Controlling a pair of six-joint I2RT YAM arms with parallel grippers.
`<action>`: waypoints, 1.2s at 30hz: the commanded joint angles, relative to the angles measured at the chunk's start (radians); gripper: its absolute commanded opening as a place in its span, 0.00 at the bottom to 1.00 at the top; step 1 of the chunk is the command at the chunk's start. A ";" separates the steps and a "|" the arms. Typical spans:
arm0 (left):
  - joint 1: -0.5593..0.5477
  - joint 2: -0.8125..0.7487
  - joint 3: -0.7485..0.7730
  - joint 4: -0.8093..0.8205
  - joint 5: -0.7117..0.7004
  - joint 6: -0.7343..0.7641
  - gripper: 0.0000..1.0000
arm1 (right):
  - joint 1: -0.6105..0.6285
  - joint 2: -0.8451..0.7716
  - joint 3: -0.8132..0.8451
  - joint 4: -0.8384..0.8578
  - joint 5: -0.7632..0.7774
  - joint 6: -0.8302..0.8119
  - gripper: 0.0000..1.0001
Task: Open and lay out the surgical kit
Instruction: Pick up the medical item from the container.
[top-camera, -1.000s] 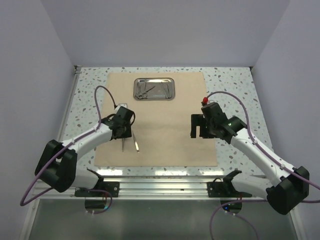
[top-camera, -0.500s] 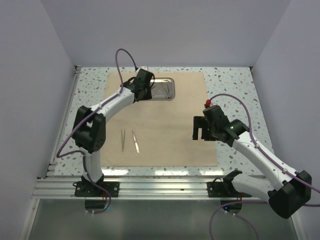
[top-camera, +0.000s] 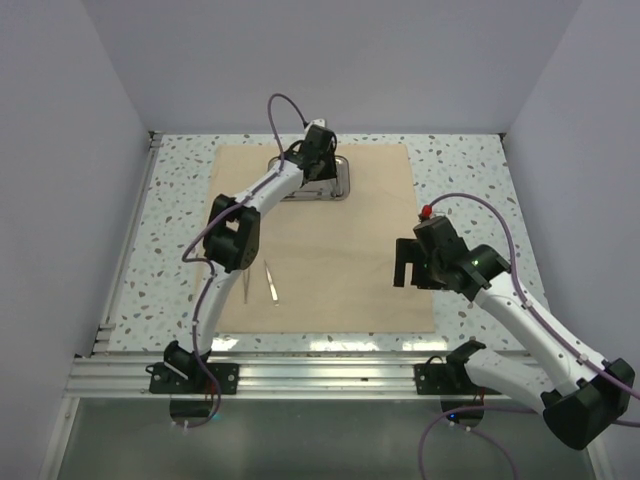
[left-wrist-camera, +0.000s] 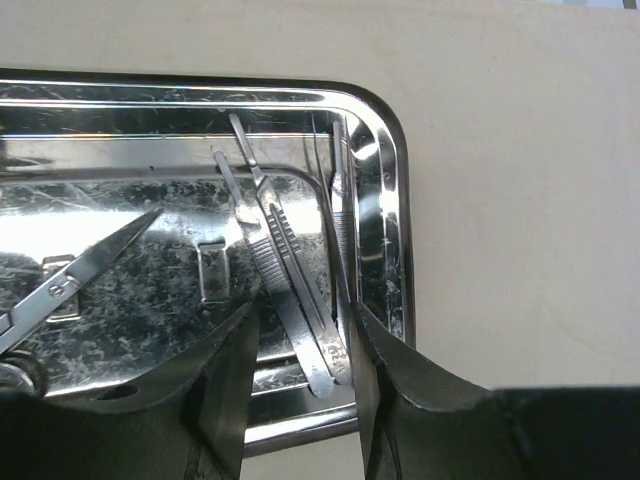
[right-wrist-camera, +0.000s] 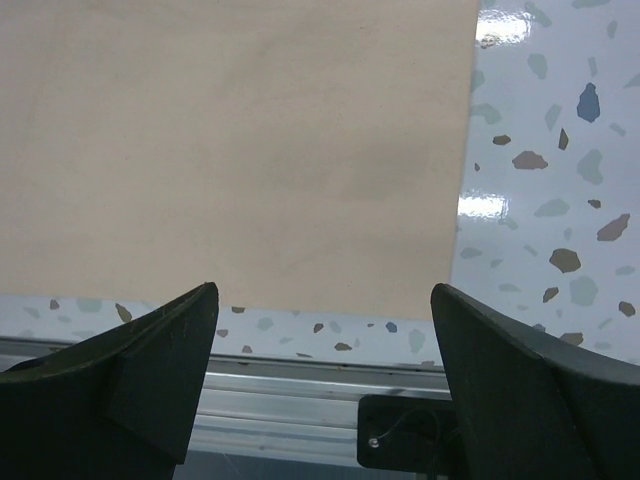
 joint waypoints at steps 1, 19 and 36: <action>-0.008 0.041 0.052 0.107 0.064 -0.060 0.45 | -0.002 0.016 0.048 -0.042 0.018 0.006 0.91; -0.036 0.184 0.157 -0.030 -0.038 -0.006 0.38 | -0.002 0.053 0.054 -0.025 0.033 -0.024 0.91; -0.047 0.219 0.175 -0.216 -0.137 0.101 0.00 | -0.004 0.044 0.042 0.018 0.018 -0.060 0.92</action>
